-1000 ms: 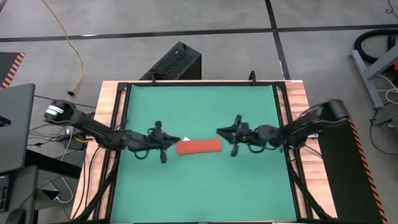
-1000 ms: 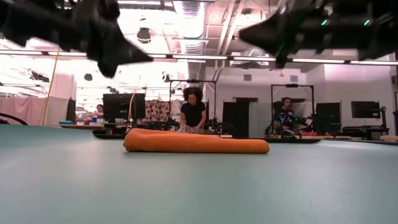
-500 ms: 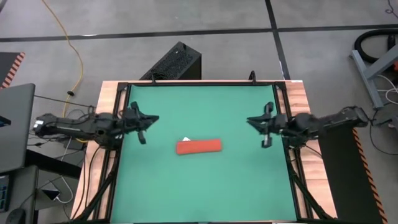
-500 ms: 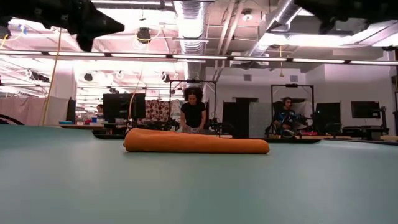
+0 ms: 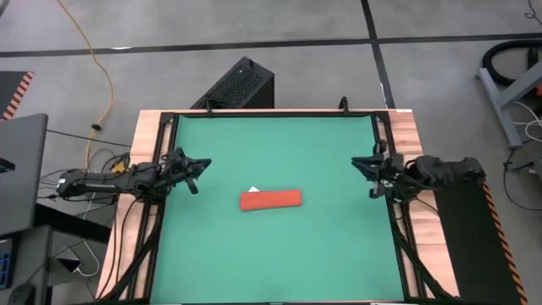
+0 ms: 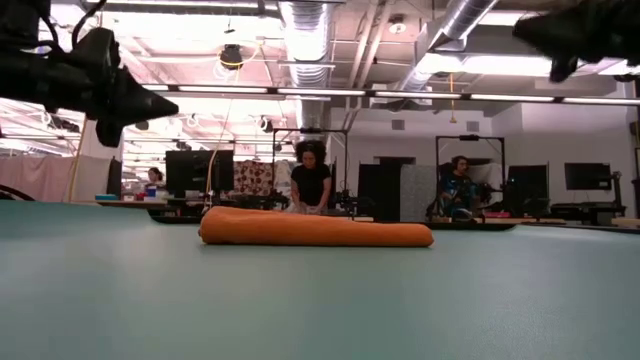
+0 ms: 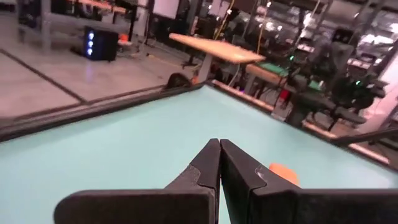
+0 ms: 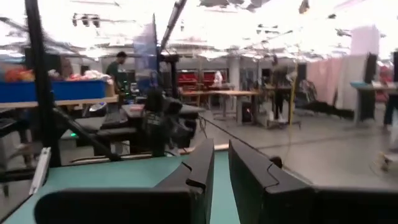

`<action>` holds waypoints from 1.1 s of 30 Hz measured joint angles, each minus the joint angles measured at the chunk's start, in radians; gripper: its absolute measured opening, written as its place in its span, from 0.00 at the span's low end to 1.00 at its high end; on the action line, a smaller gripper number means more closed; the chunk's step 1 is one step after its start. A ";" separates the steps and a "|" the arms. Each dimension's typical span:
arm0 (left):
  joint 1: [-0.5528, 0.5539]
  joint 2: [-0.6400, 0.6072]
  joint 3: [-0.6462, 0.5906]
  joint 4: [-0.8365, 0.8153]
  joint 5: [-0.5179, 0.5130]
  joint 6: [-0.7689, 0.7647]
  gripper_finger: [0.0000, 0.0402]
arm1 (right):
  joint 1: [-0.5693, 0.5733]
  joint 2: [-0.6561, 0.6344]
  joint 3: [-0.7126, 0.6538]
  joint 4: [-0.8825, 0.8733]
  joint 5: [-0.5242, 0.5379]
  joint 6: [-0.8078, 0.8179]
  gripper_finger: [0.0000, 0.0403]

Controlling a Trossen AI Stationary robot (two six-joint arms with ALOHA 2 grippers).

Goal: Roll towel
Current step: Return to Home Position

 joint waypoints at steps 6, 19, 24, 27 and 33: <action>-0.001 -0.020 0.000 -0.022 0.038 0.012 0.00 | -0.005 0.010 -0.143 0.108 0.017 0.103 0.18; -0.001 -0.012 0.000 -0.084 0.037 -0.055 0.00 | -0.004 0.044 -0.174 0.005 0.146 0.204 0.18; -0.001 -0.006 0.000 -0.096 0.045 -0.076 0.00 | -0.004 0.044 -0.174 -0.001 0.140 0.203 0.18; -0.001 -0.006 0.000 -0.096 0.044 -0.038 0.00 | -0.004 0.044 -0.174 -0.002 0.140 0.203 0.18; -0.001 -0.006 0.000 -0.096 0.044 0.000 0.00 | -0.004 0.044 -0.175 -0.001 0.140 0.203 0.18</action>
